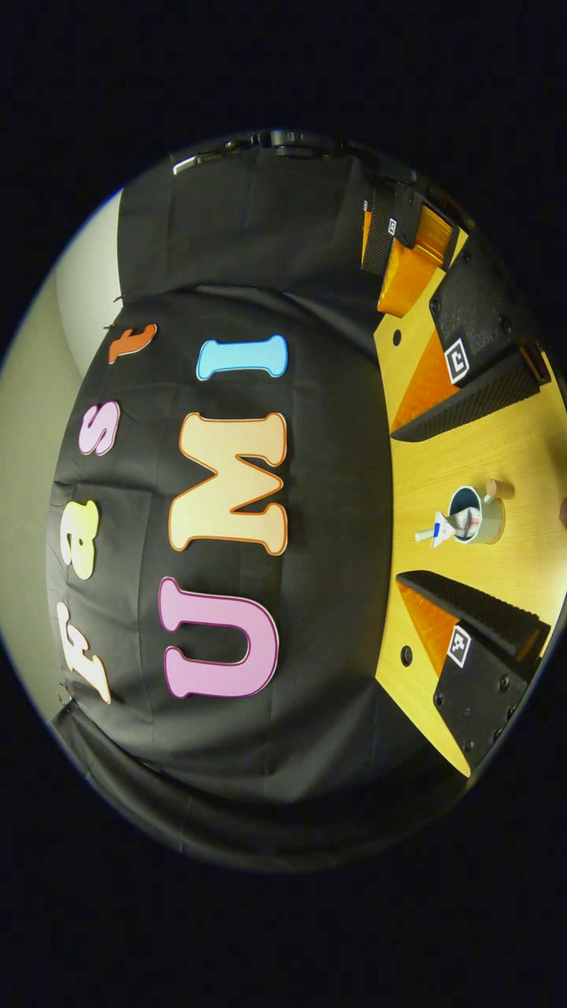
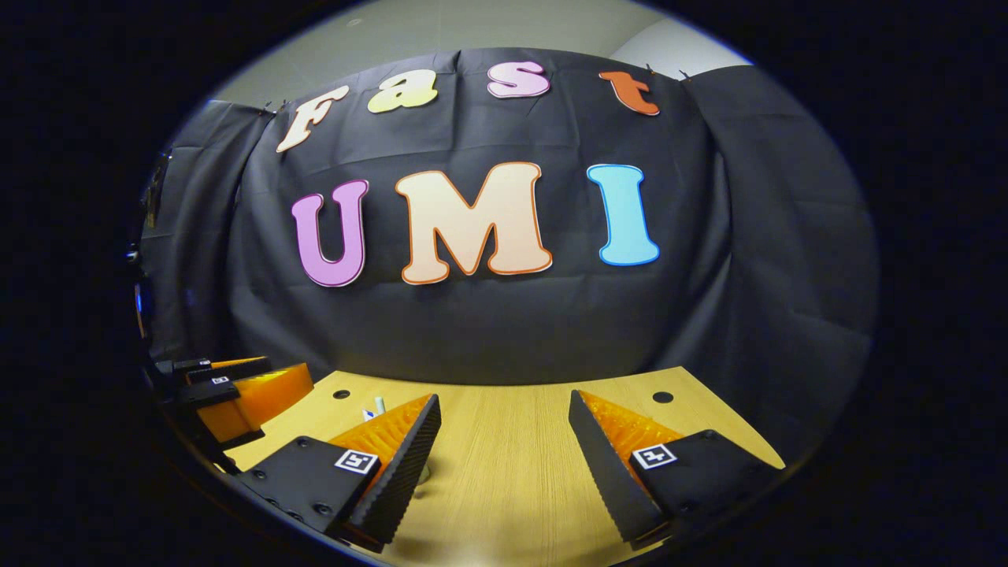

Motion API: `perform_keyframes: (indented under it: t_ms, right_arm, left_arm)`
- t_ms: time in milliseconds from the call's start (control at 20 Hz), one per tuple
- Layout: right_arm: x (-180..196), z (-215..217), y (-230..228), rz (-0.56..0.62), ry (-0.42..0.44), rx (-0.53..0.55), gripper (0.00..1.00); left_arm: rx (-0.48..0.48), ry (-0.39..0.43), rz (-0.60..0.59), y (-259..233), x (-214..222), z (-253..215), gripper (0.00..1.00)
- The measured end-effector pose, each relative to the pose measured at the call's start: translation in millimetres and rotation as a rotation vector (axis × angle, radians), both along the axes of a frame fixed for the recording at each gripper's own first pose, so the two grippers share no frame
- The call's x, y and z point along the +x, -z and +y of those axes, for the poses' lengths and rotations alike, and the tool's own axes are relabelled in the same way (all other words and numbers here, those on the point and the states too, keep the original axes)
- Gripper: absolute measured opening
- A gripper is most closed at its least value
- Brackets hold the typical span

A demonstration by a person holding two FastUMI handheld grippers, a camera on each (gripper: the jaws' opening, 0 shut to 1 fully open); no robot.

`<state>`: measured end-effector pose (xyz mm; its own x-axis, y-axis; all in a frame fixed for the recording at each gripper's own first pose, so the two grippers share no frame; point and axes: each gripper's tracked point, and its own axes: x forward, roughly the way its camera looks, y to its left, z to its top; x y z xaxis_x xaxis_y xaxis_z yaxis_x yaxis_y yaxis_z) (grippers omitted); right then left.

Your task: Put the toothbrush and toothpaste on the desktop into the cup, then pick up the cup and place it on the coaster on the desktop.

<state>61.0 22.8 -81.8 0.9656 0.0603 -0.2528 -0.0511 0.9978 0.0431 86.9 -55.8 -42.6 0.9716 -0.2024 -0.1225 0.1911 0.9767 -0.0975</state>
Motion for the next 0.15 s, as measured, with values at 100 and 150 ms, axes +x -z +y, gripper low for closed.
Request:
perform_keyframes:
  t_ms: [100, 150]
  right_arm:
    - [-2.2, 1.7, -5.2, -0.019, 0.0, 0.002, 1.0]
    - [-1.3, 1.0, -9.1, -0.029, 0.001, -0.003, 1.0]
  left_arm:
    - [0.001, -0.009, -0.012, -5.0, -1.4, 4.0, 0.95]
    - [0.001, -0.015, -0.02, -7.9, -2.5, 7.2, 0.94]
